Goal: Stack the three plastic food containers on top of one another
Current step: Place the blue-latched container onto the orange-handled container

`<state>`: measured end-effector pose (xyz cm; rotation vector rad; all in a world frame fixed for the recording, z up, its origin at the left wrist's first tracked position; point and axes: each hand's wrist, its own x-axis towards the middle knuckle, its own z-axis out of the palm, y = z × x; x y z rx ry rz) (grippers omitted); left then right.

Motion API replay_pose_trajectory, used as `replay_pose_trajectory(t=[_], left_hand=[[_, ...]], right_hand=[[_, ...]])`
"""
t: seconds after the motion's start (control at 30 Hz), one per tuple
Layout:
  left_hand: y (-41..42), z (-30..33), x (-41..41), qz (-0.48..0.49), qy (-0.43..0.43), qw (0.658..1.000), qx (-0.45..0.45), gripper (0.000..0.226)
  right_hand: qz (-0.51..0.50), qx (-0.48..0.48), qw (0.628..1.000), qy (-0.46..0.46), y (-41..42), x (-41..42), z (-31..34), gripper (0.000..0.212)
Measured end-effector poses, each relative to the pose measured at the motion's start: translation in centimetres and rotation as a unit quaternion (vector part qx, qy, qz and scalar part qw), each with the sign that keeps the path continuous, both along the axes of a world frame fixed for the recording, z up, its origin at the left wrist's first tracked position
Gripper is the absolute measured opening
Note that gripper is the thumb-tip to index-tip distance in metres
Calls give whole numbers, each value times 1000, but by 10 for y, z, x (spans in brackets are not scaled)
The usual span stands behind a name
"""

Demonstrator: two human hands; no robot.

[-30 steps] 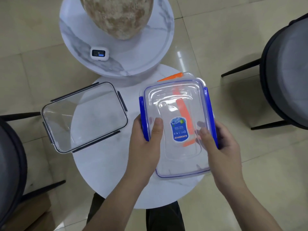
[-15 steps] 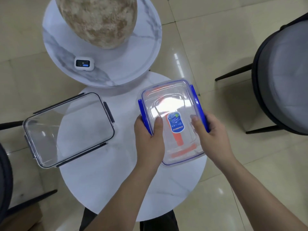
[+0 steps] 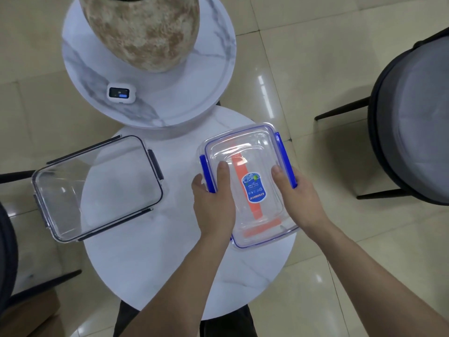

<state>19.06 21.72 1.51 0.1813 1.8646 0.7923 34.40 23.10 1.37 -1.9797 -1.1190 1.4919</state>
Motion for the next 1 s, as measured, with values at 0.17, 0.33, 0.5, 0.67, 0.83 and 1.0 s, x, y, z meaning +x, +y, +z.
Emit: replay_pose_trajectory(t=[0.17, 0.33, 0.5, 0.67, 0.83, 1.0], left_hand=[[2, 3, 3, -7, 54, 998, -1, 69], [2, 2, 3, 0, 68, 998, -6, 71], [1, -3, 3, -1, 70, 998, -6, 74], [-1, -9, 3, -3, 73, 997, -1, 79], [-16, -9, 7, 31, 57, 998, 13, 77], [-33, -11, 7, 95, 17, 995, 21, 68]], right_hand=[[-22, -5, 1000, -14, 1, -3, 1, 36], [-25, -7, 999, -24, 2, -4, 1, 30], [-22, -9, 999, -31, 2, -4, -1, 36], [-13, -8, 999, -34, 2, -3, -2, 35], [40, -15, 998, -46, 5, -2, -1, 41], [99, -24, 994, -44, 10, -5, 2, 41]])
